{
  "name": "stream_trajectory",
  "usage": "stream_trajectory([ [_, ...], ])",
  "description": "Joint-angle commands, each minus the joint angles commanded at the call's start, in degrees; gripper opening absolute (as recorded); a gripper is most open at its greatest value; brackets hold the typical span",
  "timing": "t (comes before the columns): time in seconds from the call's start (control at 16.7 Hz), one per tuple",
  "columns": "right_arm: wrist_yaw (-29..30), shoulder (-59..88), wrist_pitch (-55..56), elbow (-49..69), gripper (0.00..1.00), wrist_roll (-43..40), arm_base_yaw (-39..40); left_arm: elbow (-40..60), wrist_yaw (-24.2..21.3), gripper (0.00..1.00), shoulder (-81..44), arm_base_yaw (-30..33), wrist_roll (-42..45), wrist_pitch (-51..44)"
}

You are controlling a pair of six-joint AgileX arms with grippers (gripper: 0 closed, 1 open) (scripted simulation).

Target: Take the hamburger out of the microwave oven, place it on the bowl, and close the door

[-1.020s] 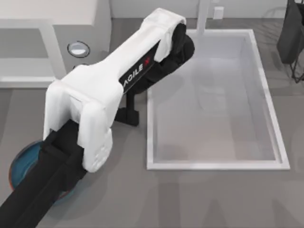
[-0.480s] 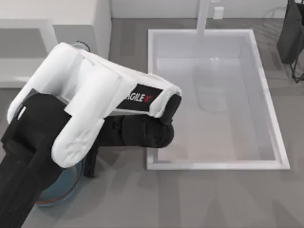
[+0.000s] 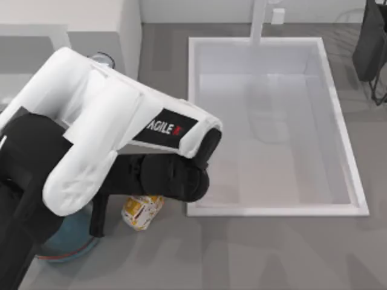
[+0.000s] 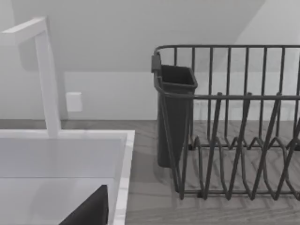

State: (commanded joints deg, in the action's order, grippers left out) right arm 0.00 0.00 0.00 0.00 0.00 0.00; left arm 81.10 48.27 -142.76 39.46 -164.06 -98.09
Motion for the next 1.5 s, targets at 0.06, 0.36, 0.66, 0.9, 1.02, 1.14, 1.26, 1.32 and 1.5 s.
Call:
stream_trajectory([
  [0.06, 0.0, 0.0, 0.0, 0.0, 1.00, 0.0, 0.0, 0.0, 0.0, 0.30, 0.0, 0.0, 0.0, 0.0],
  [0.36, 0.0, 0.0, 0.0, 0.0, 1.00, 0.0, 0.0, 0.0, 0.0, 0.68, 0.0, 0.0, 0.0, 0.0],
  [0.66, 0.0, 0.0, 0.0, 0.0, 1.00, 0.0, 0.0, 0.0, 0.0, 1.00, 0.0, 0.0, 0.0, 0.0],
  [0.9, 0.0, 0.0, 0.0, 0.0, 1.00, 0.0, 0.0, 0.0, 0.0, 1.00, 0.0, 0.0, 0.0, 0.0],
  [1.02, 0.0, 0.0, 0.0, 0.0, 1.00, 0.0, 0.0, 0.0, 0.0, 1.00, 0.0, 0.0, 0.0, 0.0],
  [1.14, 0.0, 0.0, 0.0, 0.0, 1.00, 0.0, 0.0, 0.0, 1.9, 1.00, 2.8, 0.4, -3.5, -1.2],
  [1.26, 0.0, 0.0, 0.0, 0.0, 1.00, 0.0, 0.0, -0.4, 1.7, 1.00, 3.3, 0.2, -3.0, -0.9],
  [1.32, 0.0, 0.0, 0.0, 0.0, 1.00, 0.0, 0.0, -1.3, 1.1, 1.00, 4.4, -0.2, -1.9, -0.3],
  [1.5, 0.0, 0.0, 0.0, 0.0, 1.00, 0.0, 0.0, -6.3, -1.9, 1.00, 11.2, -2.4, 4.9, 3.6],
])
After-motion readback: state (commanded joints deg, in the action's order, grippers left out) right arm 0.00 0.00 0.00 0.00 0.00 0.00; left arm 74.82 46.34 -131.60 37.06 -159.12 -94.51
